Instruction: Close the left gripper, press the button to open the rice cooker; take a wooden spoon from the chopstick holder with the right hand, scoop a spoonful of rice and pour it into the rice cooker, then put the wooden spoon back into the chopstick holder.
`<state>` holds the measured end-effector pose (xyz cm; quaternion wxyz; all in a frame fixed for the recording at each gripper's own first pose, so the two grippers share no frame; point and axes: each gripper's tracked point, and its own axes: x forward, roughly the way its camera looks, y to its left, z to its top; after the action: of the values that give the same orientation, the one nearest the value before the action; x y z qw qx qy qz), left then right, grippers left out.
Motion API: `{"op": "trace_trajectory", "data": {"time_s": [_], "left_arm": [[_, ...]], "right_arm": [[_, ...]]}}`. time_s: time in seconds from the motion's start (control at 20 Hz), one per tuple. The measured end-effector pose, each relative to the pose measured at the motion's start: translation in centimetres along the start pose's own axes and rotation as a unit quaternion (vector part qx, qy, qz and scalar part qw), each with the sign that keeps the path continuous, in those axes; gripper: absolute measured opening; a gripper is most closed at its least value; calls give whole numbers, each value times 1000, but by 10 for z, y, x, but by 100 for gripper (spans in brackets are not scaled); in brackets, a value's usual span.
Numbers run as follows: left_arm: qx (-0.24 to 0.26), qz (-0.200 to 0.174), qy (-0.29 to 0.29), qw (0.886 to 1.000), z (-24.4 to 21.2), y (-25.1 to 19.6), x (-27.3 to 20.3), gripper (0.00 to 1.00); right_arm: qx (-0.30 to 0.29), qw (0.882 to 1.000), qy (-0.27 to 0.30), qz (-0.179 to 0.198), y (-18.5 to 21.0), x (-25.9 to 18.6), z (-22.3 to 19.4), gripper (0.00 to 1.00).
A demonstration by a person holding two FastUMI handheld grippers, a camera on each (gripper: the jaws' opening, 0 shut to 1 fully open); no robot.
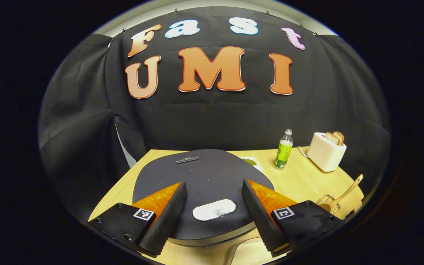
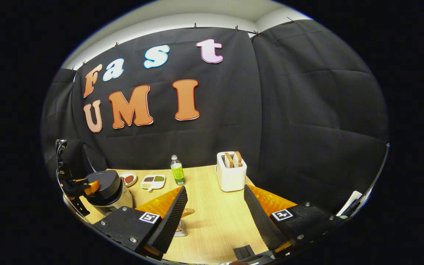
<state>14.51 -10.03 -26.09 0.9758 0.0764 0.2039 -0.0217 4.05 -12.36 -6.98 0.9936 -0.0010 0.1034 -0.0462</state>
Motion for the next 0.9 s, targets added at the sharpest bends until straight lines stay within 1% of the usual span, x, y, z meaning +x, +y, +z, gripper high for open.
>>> {"op": "trace_trajectory", "data": {"time_s": [0.05, 0.1, 0.2, 0.3, 0.35, 0.4, 0.45, 0.5, 0.55, 0.6, 0.7, 0.75, 0.8, 0.85, 0.9], "left_arm": [[-4, 1, 3, 1000, -7, -1, -3, 98], [-5, 5, -21, 1000, 3, 1, -4, 99], [-11, 6, -14, 1000, -5, -1, -4, 100], [-8, 6, -30, 999, -5, -3, -3, 100], [-10, 7, -34, 999, -6, -2, -3, 99], [-12, 8, -25, 1000, -16, -2, -3, 100], [-11, 10, -37, 999, -10, -3, -3, 100], [-12, 11, -36, 999, -11, -3, -4, 100], [-8, 10, -40, 999, -11, -2, -4, 100], [1, 8, -57, 998, -7, -4, -2, 100], [8, 4, -48, 999, -4, -2, -6, 100], [3, 4, -31, 1000, -7, 0, -8, 99], [-10, 0, -17, 1000, -7, 2, -13, 100], [-26, -3, -17, 999, 2, 6, -20, 100], [-39, -2, -23, 999, 12, 11, -29, 97]], "right_arm": [[1, 1000, 3, 0, -1, 0, -2, 95], [3, 1000, 5, 0, -1, -1, -3, 95], [1, 1000, 7, 2, -1, -1, -5, 95], [-3, 1000, 9, 1, -2, 1, -7, 95], [-2, 1000, 11, 2, -2, 1, -9, 95], [1, 1000, 13, 4, -1, 2, -10, 95], [3, 1000, 14, 6, 0, 3, -11, 95], [4, 1000, 17, 6, 0, 3, -14, 95], [5, 1000, 20, 5, -2, 4, -17, 95], [6, 1000, 19, 4, -3, 4, -18, 95], [7, 1000, 17, 0, -5, 4, -16, 95], [8, 1000, 16, -1, -7, 3, -15, 95], [9, 1000, 12, -2, -8, 3, -12, 95], [9, 1000, 10, -2, -9, 4, -9, 95], [11, 1000, 6, -2, -9, 4, -4, 95]]}}
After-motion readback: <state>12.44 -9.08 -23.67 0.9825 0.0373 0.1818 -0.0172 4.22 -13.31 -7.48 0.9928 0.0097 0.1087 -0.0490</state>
